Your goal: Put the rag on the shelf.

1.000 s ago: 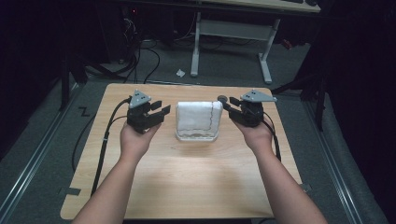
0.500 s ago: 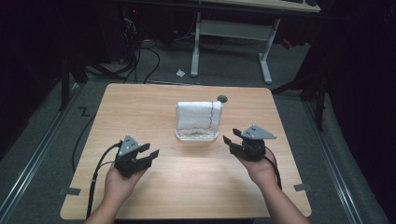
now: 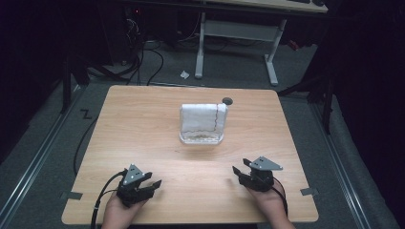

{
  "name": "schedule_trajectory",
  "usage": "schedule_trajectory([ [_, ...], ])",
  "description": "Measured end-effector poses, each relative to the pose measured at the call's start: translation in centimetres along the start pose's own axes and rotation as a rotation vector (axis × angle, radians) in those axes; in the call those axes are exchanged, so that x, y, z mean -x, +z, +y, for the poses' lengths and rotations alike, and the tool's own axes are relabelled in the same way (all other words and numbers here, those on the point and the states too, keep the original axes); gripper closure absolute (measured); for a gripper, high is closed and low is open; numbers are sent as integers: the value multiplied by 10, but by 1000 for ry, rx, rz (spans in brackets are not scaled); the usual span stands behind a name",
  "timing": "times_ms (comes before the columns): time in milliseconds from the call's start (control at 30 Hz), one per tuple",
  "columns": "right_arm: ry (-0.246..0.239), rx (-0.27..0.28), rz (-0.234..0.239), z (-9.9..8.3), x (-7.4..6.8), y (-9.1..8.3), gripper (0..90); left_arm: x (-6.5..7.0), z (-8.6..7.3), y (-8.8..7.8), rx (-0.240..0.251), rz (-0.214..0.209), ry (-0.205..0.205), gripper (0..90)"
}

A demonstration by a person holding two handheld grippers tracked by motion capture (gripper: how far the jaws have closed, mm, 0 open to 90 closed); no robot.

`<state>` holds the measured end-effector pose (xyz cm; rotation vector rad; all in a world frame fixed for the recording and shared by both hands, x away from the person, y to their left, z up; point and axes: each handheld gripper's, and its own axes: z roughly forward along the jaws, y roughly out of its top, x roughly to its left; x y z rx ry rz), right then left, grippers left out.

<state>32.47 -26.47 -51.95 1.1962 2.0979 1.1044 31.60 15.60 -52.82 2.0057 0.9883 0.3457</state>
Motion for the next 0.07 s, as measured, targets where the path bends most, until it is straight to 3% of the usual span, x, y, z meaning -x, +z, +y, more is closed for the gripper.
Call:
schedule_trajectory([
  [67,11,-7,10,-2,1,3,454,-2,1,0,6,3,-3,482],
])
